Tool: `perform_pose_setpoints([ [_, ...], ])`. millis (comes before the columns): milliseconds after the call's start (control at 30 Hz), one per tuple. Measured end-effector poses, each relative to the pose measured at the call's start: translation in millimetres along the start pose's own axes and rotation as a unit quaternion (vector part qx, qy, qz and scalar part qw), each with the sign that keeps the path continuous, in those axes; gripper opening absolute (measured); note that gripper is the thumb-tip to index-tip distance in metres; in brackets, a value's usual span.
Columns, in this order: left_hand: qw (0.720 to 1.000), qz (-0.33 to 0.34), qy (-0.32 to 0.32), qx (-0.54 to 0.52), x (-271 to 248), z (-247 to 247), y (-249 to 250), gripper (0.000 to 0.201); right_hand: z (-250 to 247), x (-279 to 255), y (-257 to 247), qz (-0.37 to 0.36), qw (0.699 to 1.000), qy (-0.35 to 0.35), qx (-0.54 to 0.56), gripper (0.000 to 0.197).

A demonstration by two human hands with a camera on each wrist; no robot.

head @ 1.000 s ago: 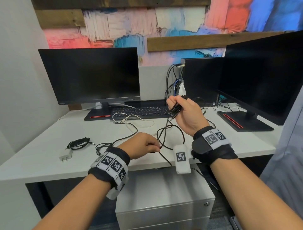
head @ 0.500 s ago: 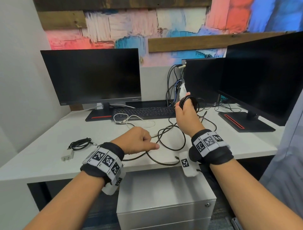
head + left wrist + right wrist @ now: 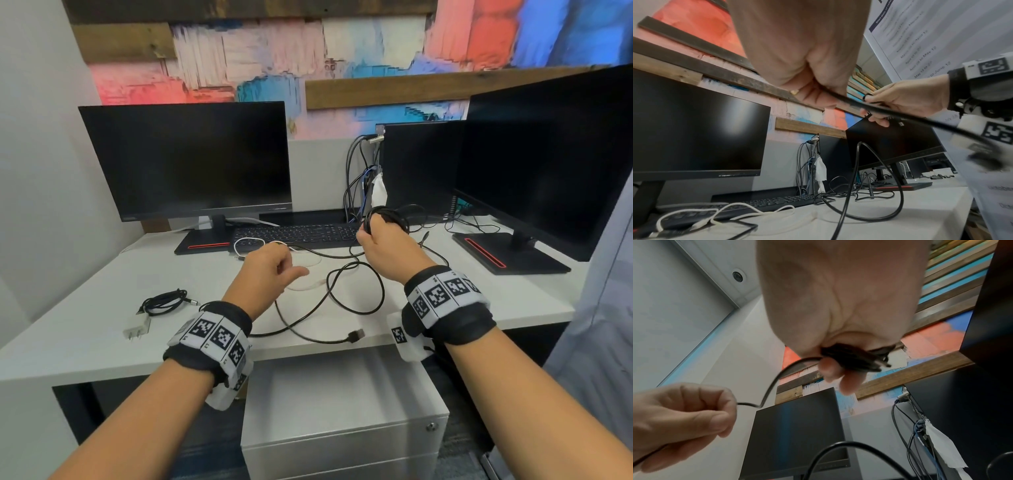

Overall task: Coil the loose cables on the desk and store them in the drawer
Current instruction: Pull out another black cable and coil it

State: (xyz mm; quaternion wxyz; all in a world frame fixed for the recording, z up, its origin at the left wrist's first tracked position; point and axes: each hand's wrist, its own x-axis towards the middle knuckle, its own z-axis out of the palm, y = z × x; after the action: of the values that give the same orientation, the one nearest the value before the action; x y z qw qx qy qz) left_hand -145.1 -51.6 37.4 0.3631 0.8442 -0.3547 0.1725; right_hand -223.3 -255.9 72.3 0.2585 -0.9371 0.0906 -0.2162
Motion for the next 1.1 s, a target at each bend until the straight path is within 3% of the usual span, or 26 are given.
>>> perform_pose_setpoints([
  [67, 0.999, -0.015, 0.009, -0.049, -1, 0, -2, 0.008, -1, -2, -2, 0.002, 0.999, -0.042, 0.034, 0.042],
  [133, 0.999, -0.013, 0.015, -0.04, -1, 1, -6, 0.014, -3, -5, -4, -0.011, 0.996, -0.082, 0.021, 0.048],
  [233, 0.999, -0.014, 0.0, 0.035, -1, 1, -8, 0.021, -1, -8, -4, -0.022, 0.991, -0.131, -0.013, 0.04],
  [367, 0.986, -0.005, -0.035, 0.162, -4, 5, -13, 0.023, 0, -9, -3, -0.032, 0.988, -0.15, 0.033, 0.04],
  [533, 0.977, -0.002, -0.126, 0.171, -9, 19, -18, 0.029, 3, -7, -6, -0.024, 0.976, -0.144, 0.161, 0.05],
  [600, 0.973, -0.004, -0.175, 0.153, -11, 23, -17, 0.034, 6, -5, -7, 0.004, 0.957, -0.147, 0.249, 0.052],
  [700, 0.963, 0.005, -0.229, 0.144, -16, 28, -13, 0.044, 5, -5, -13, 0.045, 0.904, -0.148, 0.4, 0.049],
  [867, 0.947, -0.009, -0.288, 0.14, -24, 34, -17, 0.051, -3, -5, -17, 0.056, 0.841, -0.113, 0.527, 0.046],
  [1100, 0.957, -0.035, -0.275, 0.089, -22, 29, -8, 0.05, -1, -1, -17, 0.063, 0.765, -0.052, 0.639, 0.039],
])
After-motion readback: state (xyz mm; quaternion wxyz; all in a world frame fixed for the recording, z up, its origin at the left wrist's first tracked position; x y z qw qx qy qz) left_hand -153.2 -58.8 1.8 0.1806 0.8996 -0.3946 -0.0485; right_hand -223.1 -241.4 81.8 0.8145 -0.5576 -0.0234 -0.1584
